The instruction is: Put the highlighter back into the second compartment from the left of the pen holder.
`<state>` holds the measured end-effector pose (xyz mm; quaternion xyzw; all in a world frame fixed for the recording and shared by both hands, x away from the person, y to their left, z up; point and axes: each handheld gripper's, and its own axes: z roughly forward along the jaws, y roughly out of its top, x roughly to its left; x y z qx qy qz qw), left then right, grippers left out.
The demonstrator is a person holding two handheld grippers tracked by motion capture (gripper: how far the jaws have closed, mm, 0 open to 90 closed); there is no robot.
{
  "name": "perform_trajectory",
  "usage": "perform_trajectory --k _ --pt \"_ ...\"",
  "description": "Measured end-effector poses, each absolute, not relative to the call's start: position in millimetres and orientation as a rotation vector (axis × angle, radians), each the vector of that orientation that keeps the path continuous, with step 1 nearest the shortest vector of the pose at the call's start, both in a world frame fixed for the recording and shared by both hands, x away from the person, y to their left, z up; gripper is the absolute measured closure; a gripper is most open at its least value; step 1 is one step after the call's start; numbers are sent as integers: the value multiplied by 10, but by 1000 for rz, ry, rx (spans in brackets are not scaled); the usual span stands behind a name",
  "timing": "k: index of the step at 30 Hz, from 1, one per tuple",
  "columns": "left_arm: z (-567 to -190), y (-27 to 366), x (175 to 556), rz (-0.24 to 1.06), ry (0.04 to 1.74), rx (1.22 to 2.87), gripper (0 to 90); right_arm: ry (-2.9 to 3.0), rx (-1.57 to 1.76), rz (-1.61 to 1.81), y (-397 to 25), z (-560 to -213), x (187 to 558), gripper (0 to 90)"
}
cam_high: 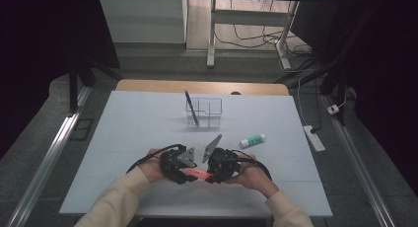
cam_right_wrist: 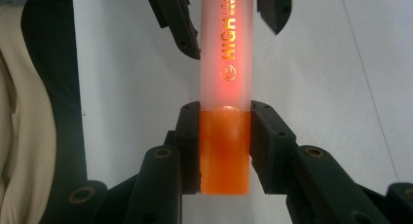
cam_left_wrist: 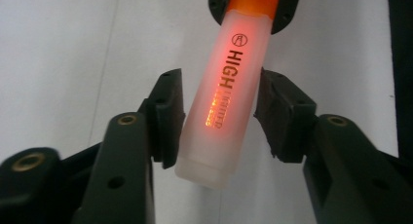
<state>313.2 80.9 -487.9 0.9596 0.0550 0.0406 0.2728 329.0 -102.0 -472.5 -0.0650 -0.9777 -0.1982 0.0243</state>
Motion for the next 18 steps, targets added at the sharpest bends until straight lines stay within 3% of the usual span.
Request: perform_trajectory --k 7,15,18 --pt "-4933 784 3093 48 15 2638 650 -3027 -104 -582 -1002 -4748 3261 658" --pt "-4905 848 3118 56 103 2574 654 -3009 -177 -699 -1083 -4673 3308 640" --pt "-4896 897 3134 89 139 2556 654 -2993 -249 -787 -1154 -4616 3355 592"
